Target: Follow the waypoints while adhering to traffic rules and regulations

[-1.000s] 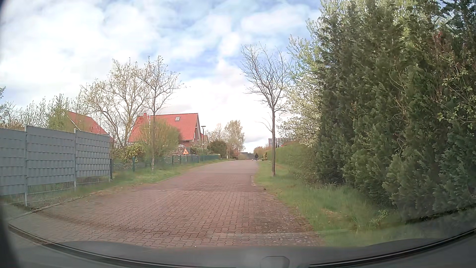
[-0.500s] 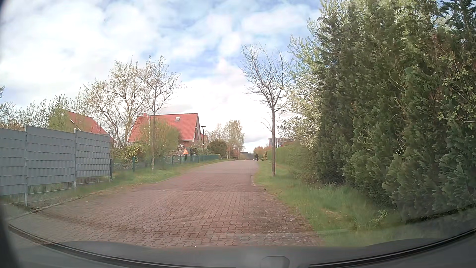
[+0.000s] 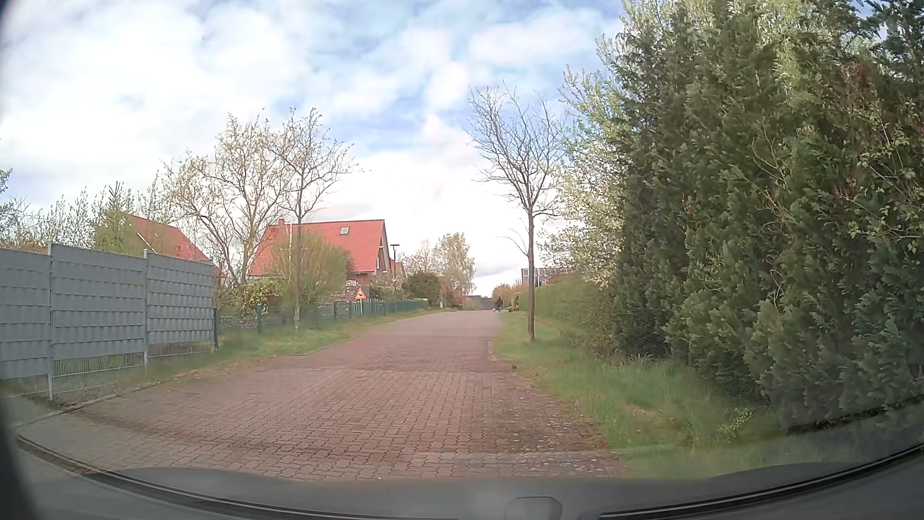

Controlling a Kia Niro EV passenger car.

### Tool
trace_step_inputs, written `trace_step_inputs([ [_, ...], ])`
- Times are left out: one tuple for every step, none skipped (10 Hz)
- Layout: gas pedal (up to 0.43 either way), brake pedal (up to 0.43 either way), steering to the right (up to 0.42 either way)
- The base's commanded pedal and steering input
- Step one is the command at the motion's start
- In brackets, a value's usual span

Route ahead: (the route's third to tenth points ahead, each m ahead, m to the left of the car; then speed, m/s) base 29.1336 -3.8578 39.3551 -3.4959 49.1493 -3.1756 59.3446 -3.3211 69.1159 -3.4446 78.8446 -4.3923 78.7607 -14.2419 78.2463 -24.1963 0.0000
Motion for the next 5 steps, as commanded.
trace_step_inputs([
  [0.0, 0.238, -0.006],
  [0.0, 0.238, -0.006],
  [0.0, 0.244, -0.006],
  [0.0, 0.238, -0.006],
  [0.0, 0.244, -0.006],
])
